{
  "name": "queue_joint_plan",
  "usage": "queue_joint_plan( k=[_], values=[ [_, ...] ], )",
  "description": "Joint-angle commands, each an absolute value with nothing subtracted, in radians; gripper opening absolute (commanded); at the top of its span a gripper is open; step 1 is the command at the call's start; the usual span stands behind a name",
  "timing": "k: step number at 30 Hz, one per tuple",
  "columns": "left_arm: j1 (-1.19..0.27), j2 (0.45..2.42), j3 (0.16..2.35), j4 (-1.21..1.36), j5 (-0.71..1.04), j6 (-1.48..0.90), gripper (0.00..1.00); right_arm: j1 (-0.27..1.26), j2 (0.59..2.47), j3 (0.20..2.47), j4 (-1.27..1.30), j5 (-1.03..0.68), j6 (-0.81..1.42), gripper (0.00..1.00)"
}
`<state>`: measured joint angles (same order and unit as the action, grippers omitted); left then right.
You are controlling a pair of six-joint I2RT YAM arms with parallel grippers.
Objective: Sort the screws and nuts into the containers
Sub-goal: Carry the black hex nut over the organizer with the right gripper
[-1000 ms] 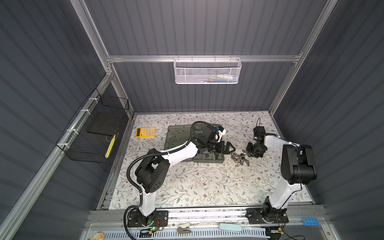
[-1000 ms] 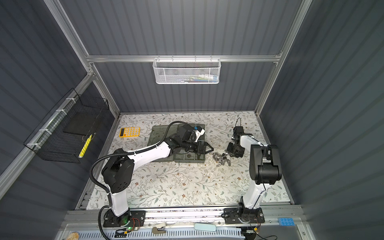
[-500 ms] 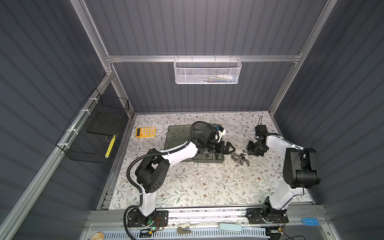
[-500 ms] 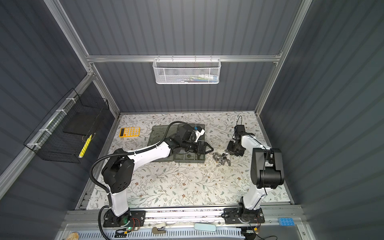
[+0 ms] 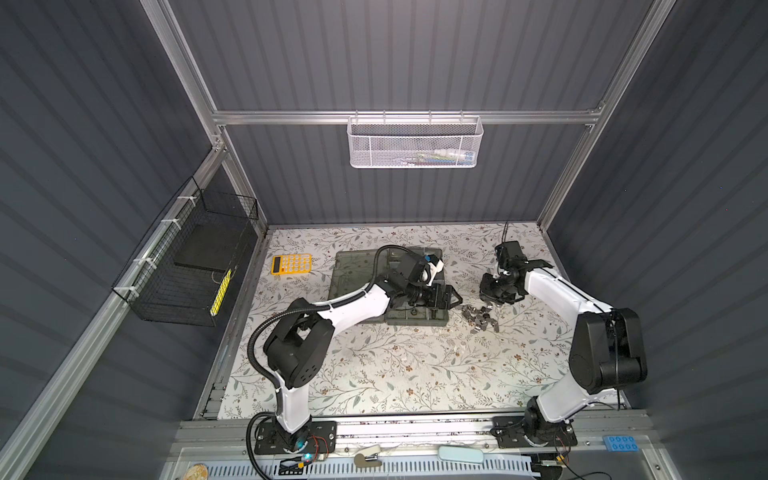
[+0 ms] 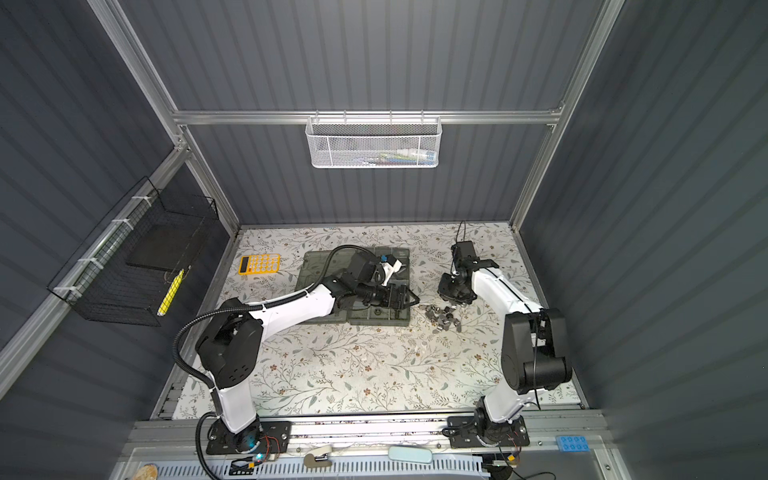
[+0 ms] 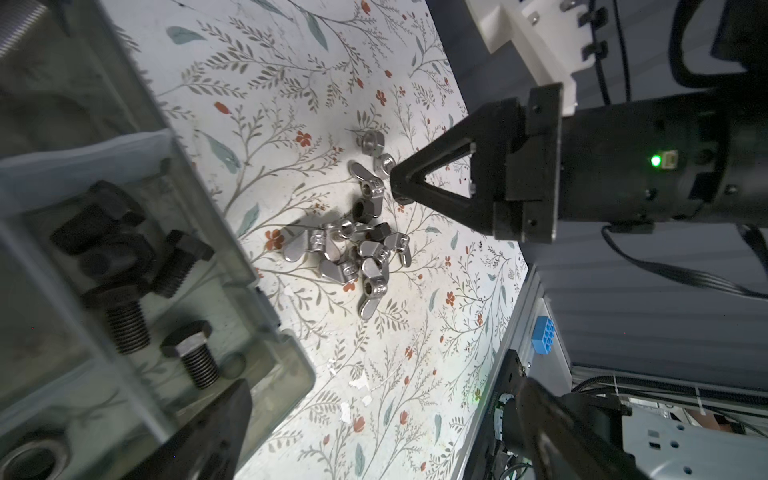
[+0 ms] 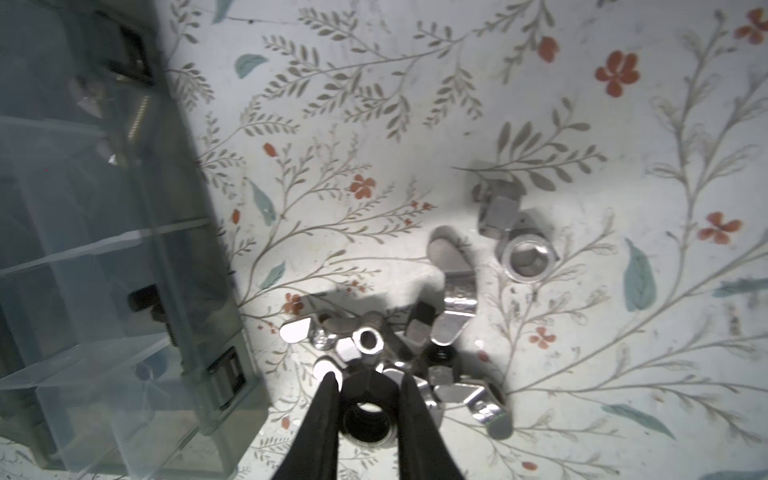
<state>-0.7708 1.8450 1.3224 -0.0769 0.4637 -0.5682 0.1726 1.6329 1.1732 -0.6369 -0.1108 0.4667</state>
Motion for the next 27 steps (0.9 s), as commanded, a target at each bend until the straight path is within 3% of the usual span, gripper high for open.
queue_joint_plan(
  k=[1,27],
  values=[
    [-0.720,1.751,1.275,-0.080,0.465,-0.570,1.00,0.229,1.619,1.229,-0.673,-0.117,0.502,0.21],
    [-0.507,1.340,0.870,-0.130,0.466,-0.610,1.00,0.622,1.879,1.466,-0.630,-0.141,0.646,0.22]
  ],
)
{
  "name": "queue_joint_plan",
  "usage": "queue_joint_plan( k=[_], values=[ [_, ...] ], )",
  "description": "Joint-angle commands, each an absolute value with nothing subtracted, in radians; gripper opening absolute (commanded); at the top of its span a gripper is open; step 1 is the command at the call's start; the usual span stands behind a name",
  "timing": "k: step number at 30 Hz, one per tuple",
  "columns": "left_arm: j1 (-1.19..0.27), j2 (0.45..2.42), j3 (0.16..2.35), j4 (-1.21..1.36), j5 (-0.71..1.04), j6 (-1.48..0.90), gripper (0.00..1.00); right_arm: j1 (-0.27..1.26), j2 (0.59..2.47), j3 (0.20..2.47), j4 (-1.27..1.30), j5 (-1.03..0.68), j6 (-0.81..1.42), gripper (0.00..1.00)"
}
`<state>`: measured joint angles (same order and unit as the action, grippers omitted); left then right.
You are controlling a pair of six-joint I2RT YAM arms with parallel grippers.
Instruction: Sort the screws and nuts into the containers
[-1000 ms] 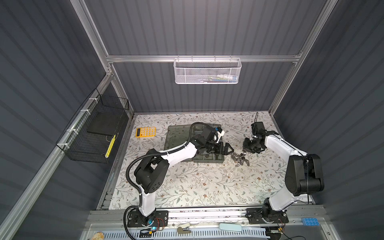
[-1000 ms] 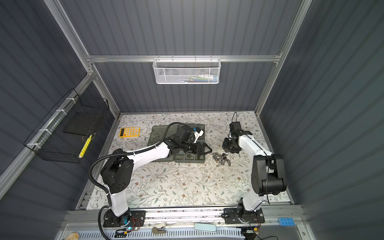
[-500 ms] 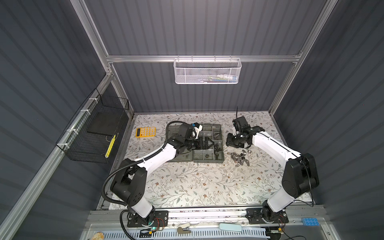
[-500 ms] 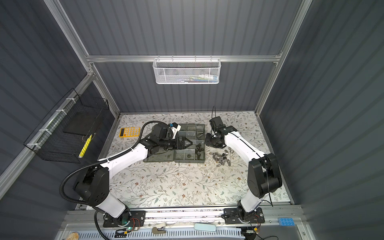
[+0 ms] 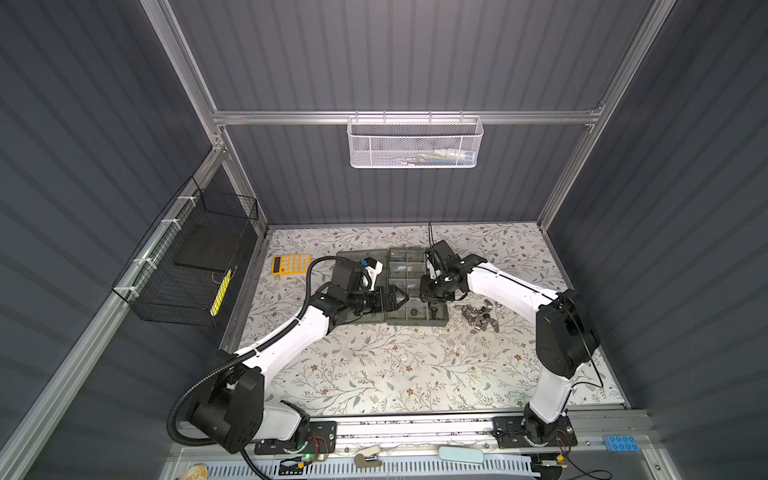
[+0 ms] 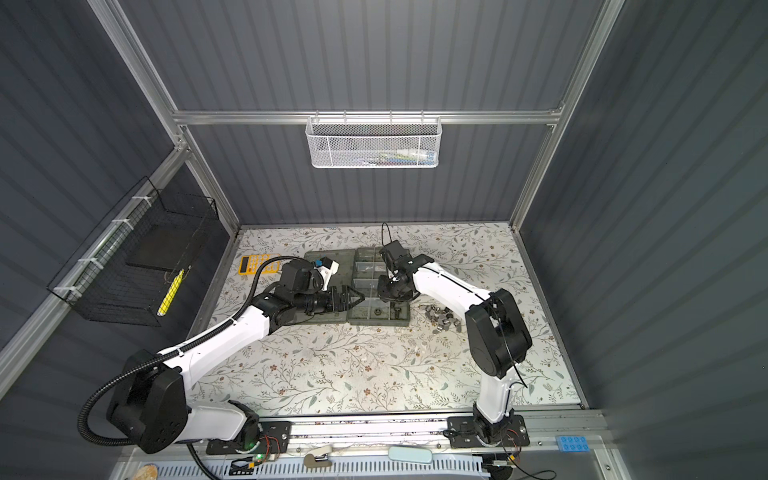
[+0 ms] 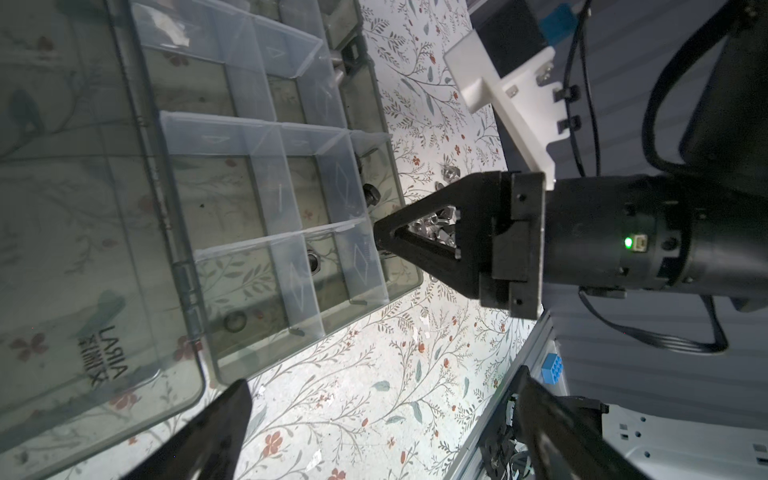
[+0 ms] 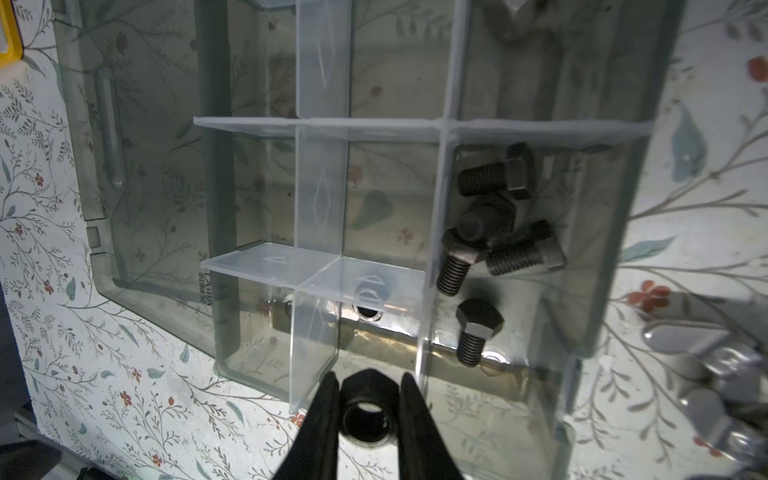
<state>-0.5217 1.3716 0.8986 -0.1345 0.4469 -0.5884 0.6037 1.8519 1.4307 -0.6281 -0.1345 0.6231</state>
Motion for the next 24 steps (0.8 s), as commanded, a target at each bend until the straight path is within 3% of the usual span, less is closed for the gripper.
queue_joint_plan(
  k=[1,24],
  values=[
    [-0.504,1.335,0.860,-0.127,0.466,-0.611,1.00,0.632,1.891,1.472,-0.630,-0.140,0.647,0.22],
    [-0.489,1.299,0.823,-0.111,0.459,-0.612,1.00,0.661,1.948,1.466,-0.637,-0.113,0.647,0.35]
  ],
)
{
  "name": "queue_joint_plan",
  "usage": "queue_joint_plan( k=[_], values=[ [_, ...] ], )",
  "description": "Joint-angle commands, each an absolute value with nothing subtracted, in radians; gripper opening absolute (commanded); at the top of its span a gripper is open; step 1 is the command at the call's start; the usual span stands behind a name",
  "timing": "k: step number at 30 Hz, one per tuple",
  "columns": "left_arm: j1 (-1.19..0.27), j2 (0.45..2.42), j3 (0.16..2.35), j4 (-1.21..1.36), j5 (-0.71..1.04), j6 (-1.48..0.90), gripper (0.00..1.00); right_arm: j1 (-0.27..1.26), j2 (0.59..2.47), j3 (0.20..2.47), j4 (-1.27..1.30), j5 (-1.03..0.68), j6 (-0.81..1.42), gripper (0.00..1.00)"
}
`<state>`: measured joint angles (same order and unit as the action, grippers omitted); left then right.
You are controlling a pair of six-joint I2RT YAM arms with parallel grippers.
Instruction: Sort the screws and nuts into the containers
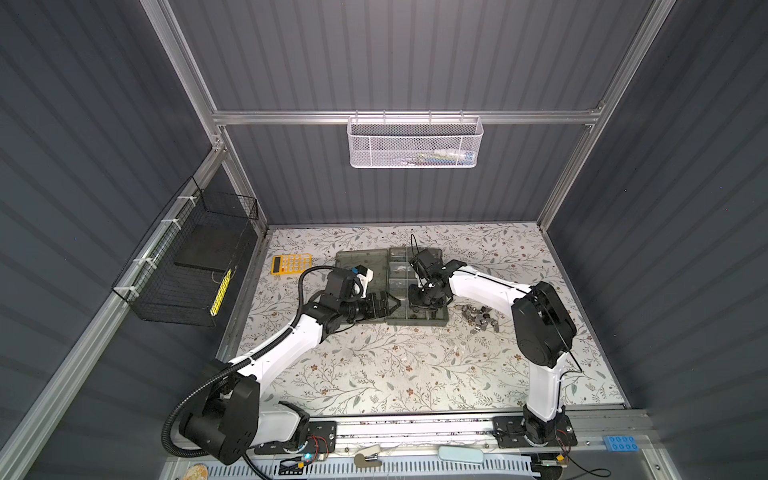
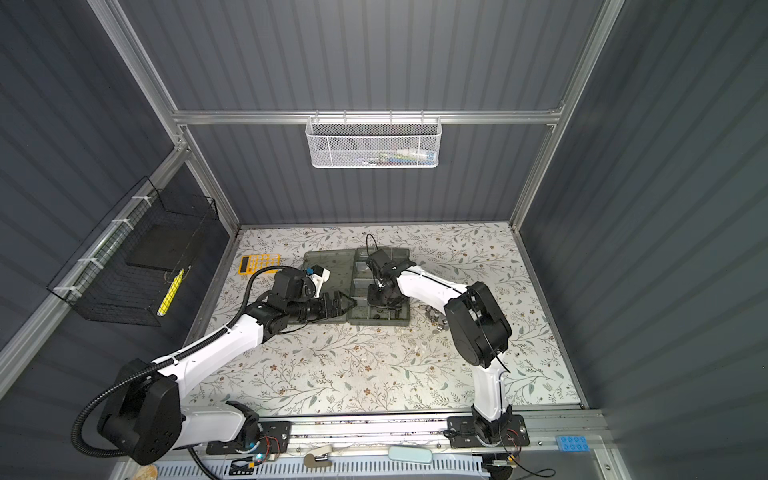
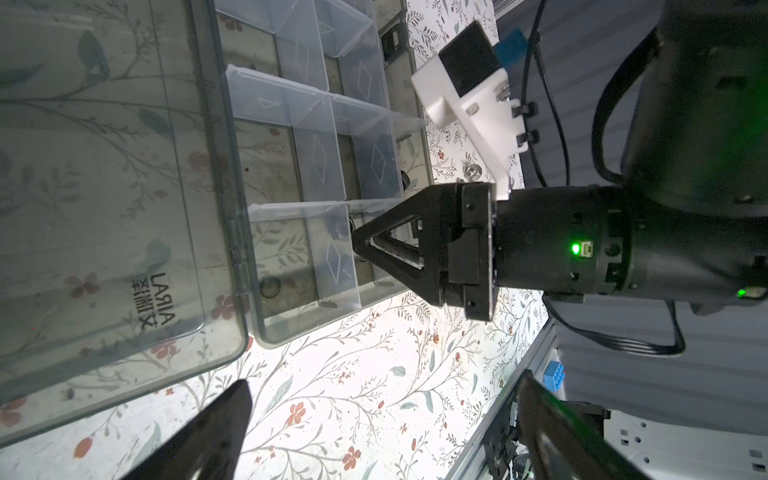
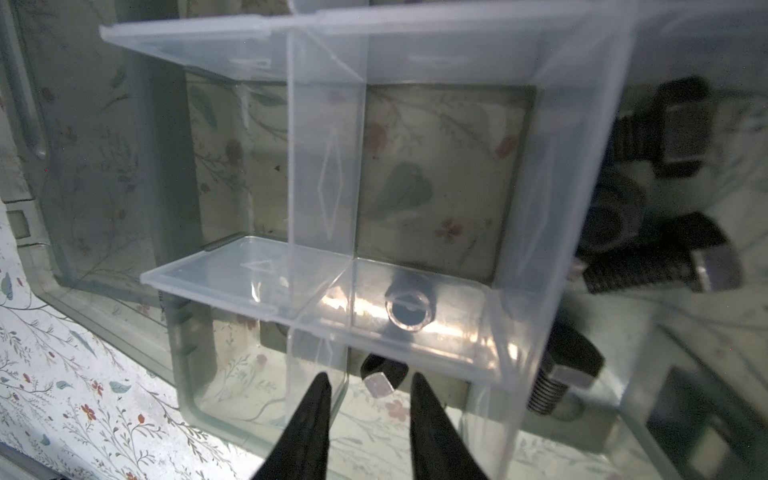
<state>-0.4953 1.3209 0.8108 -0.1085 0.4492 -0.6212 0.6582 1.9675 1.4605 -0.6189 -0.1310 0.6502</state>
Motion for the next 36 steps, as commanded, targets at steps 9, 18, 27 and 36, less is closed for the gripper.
queue_joint_plan(
  k=[9,18,27,36],
  values=[
    [-0.491,1.303,0.847,-0.118,0.466,-0.597,1.00,0.657,1.877,1.498,-0.676,-0.074,0.624,0.38],
    [-0.540,1.319,0.911,-0.152,0.418,-0.565,1.00,0.594,1.749,1.453,-0.711,-0.023,0.597,0.45],
    [-0.684,1.422,1.024,-0.150,0.359,-0.531,1.00,0.437,1.586,1.270,-0.705,-0.002,0.562,0.47],
    [-0.761,1.523,1.093,-0.114,0.350,-0.541,1.00,0.274,1.499,1.092,-0.676,-0.014,0.511,0.47]
  ],
)
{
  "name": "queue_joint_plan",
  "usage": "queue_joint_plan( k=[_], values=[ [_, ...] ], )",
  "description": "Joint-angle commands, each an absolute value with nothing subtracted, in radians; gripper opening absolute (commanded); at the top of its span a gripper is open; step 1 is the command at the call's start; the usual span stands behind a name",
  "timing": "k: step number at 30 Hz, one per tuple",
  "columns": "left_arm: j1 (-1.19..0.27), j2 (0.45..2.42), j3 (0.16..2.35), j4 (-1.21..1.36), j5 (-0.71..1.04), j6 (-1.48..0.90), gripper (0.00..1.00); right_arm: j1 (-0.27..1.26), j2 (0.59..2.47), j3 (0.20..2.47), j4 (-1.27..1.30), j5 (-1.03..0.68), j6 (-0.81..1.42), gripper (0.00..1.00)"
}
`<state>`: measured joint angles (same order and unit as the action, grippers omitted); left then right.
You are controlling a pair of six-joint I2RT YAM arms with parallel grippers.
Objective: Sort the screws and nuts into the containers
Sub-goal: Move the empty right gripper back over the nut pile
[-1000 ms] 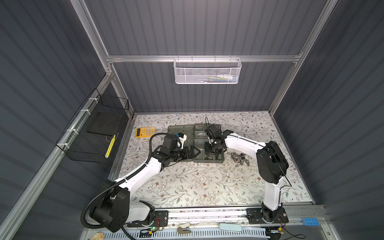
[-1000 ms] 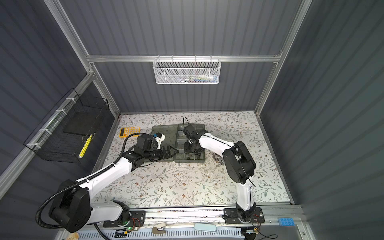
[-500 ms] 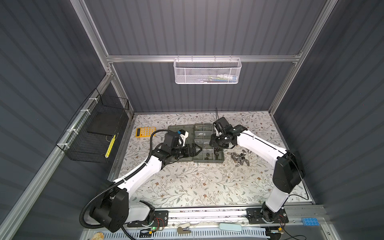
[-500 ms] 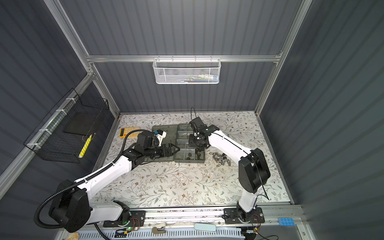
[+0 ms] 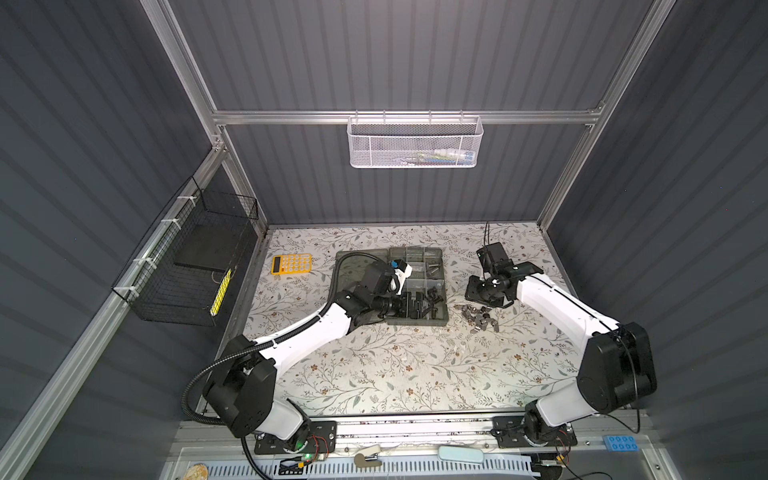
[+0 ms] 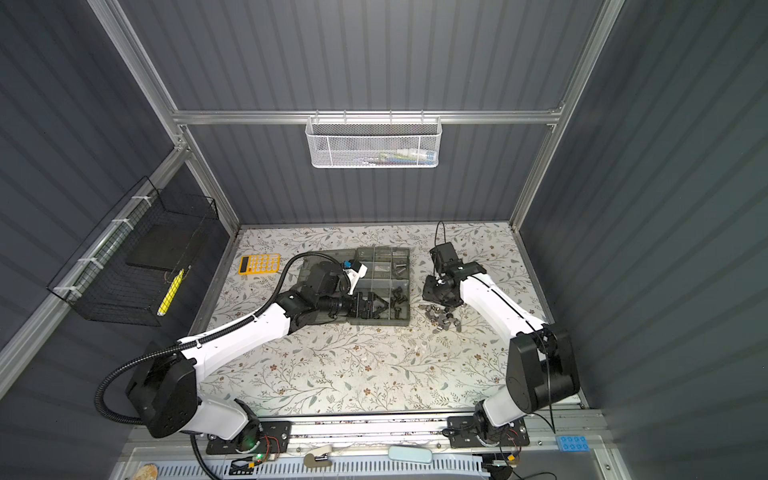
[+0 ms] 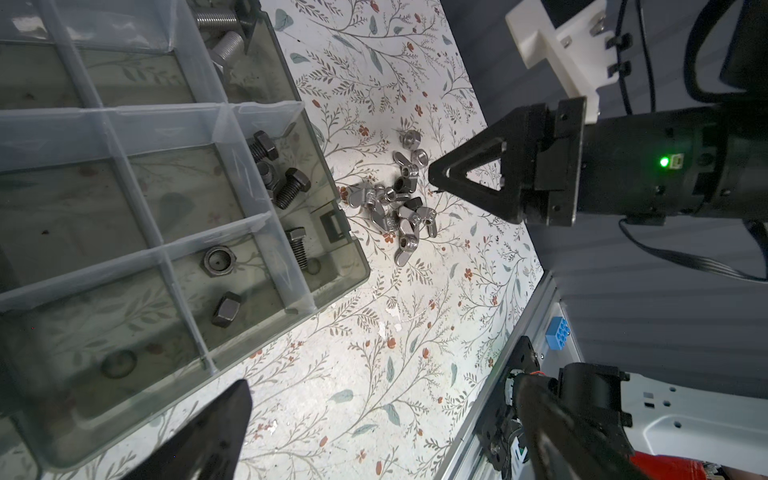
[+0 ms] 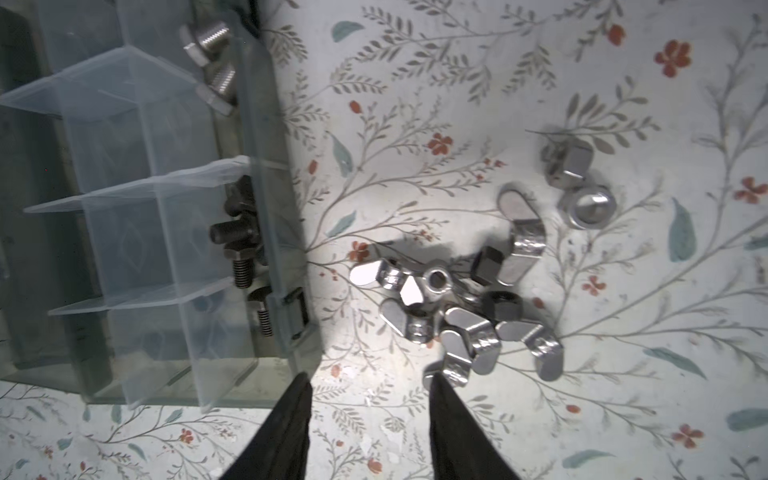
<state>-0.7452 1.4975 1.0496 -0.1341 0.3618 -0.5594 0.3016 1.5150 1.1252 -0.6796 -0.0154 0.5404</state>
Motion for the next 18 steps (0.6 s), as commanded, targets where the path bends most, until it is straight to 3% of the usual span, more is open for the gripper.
queue_joint_plan(
  k=[1,18],
  values=[
    [-0.769,1.539,1.103,-0.112,0.352,-0.542,1.00,0.258,1.501,1.077,-0.674,-0.018,0.506,0.47],
    [-0.853,1.659,1.204,-0.103,0.355,-0.555,1.00,0.141,1.600,0.991,-0.606,-0.073,0.448,0.43]
  ],
)
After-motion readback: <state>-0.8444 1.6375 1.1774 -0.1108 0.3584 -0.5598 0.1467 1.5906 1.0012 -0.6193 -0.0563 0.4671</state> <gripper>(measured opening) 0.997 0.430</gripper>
